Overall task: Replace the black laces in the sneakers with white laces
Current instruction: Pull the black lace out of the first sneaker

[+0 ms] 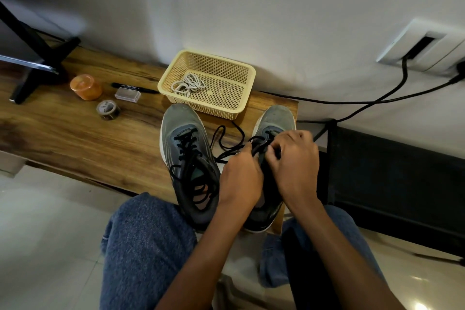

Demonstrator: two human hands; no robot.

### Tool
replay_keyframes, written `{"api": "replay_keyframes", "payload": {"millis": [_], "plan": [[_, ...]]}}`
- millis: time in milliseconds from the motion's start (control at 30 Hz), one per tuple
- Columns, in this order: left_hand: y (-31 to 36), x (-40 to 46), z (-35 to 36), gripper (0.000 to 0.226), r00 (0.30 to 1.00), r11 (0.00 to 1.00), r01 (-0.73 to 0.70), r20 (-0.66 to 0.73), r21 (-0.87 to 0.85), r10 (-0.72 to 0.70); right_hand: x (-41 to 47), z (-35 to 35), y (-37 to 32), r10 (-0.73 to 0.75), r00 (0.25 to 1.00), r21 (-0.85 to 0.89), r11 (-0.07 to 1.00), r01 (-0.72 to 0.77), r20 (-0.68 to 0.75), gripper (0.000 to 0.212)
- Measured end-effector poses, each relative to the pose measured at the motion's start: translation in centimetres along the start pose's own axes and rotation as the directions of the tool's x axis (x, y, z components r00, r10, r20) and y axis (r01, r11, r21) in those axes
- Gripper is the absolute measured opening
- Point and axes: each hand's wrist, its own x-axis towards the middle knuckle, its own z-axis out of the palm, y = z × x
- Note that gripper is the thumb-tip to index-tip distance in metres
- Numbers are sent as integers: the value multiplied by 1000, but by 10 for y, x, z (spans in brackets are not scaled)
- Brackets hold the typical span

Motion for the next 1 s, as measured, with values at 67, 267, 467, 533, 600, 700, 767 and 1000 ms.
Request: {"api": "replay_keyframes", "payload": {"millis": [67,267,467,533,600,700,767,1000], "plan": [[1,1,-1,38,1000,1000,8,-26,8,-8,0,-3,6,46,998,57,997,-43,-53,6],[2,2,-1,38,999,999,36,-34,18,-35,1,-16,32,383,912,331,888,-319,-147,8],[-1,3,0,37,999,999,31,-33,25,-31,0,-14,39,426,904,275,865,-419,36,5],[0,2,-1,36,999,999,27,-30,29,-26,1,-16,30,315,947,217,922,-320,55,20],[0,1,-2,36,999,999,25,-23,38,-24,4,-18,16,175,981,168,968,-187,84,26],[1,2,-2,37,1000,999,28,-5,23,-28,5,-14,0,6,982,-41,999,2,190,26],[0,2,-2,37,1000,1000,21,1,24,-21,5,-8,-4,-31,972,-114,992,59,235,25],[0,3,-2,35,999,1000,28,-18,9,-28,7,1,-3,-58,996,-52,997,62,70,9]]}}
